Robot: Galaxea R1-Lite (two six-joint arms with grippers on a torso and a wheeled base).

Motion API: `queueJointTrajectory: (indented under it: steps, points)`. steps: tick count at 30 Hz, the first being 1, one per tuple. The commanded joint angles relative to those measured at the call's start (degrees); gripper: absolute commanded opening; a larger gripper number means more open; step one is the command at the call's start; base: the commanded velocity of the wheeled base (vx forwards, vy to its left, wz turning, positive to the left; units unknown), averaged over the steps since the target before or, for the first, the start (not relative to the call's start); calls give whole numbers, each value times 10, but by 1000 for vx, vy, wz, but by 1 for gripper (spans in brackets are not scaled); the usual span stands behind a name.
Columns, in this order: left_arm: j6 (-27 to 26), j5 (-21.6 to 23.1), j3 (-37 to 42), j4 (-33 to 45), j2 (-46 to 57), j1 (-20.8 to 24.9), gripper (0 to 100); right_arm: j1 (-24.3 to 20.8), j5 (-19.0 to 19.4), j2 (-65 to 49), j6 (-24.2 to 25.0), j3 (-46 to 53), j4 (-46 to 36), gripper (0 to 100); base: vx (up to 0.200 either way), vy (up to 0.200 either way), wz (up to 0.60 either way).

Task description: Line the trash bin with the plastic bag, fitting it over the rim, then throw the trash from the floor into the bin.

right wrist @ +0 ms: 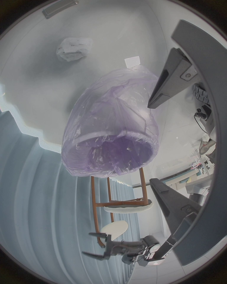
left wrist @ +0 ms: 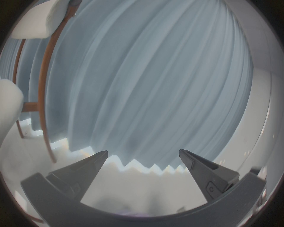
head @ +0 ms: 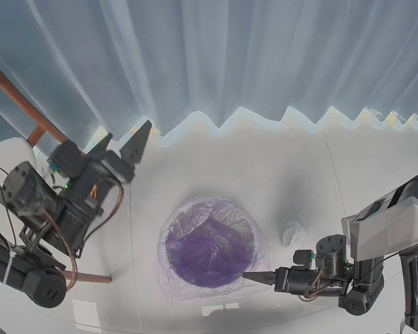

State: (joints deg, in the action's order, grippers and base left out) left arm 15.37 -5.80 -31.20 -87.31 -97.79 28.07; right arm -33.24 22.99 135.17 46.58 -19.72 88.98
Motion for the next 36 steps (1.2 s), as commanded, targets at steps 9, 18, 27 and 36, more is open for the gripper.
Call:
queueJointTrajectory:
  steps: [9,18,27,36]
  points:
    - [291,10,-191,-16,-102,1,100,-2,0,3,0,1,10,100,0,0,0]
    - [171,203,-227,284,-45,4,100,-2,0,4,-1,-1,10,100,0,0,0]
    - [-91,279,-309,561,-109,-45,100,-2,0,8,-4,-1,10,100,0,0,0]
    - [-130,283,-313,555,-182,-63,100,-2,0,10,-4,-4,10,100,0,0,0]
